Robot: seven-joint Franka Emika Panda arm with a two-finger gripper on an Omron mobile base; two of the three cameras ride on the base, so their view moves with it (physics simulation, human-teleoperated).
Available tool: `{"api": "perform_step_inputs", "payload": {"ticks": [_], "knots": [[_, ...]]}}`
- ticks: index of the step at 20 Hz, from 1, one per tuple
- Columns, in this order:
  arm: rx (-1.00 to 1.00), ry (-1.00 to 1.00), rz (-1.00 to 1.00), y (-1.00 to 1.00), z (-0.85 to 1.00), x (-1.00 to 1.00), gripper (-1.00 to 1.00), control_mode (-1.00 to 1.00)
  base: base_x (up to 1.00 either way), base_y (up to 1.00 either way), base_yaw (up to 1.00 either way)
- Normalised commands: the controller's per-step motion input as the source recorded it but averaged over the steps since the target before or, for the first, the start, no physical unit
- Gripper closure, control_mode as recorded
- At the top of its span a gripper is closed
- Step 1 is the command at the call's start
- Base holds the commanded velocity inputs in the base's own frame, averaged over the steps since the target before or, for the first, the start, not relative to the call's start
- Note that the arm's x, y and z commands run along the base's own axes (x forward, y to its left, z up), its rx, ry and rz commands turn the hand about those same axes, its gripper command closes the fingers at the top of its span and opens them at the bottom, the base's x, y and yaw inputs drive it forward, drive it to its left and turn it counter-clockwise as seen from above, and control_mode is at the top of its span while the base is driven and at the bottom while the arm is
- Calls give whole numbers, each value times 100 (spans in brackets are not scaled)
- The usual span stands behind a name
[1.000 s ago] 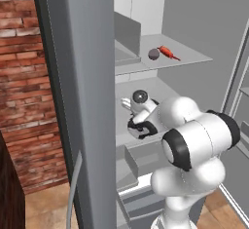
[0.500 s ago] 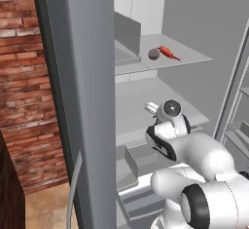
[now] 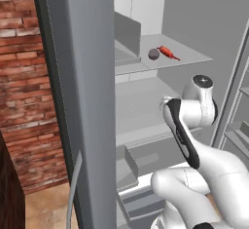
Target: Place one eggplant and one fish in each tupperware on the nearby counter, to pack two identical lunches.
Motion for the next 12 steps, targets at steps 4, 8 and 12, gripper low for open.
{"api": "perform_step_inputs", "payload": {"ticks": [4,8,12], "knots": [[0,32,22,0,44,-100,100,-100,0,0,0],[0,20,21,0,7,-100,100,-100,0,0,0],[0,7,23,0,32,-100,100,-100,0,0,0]]}}
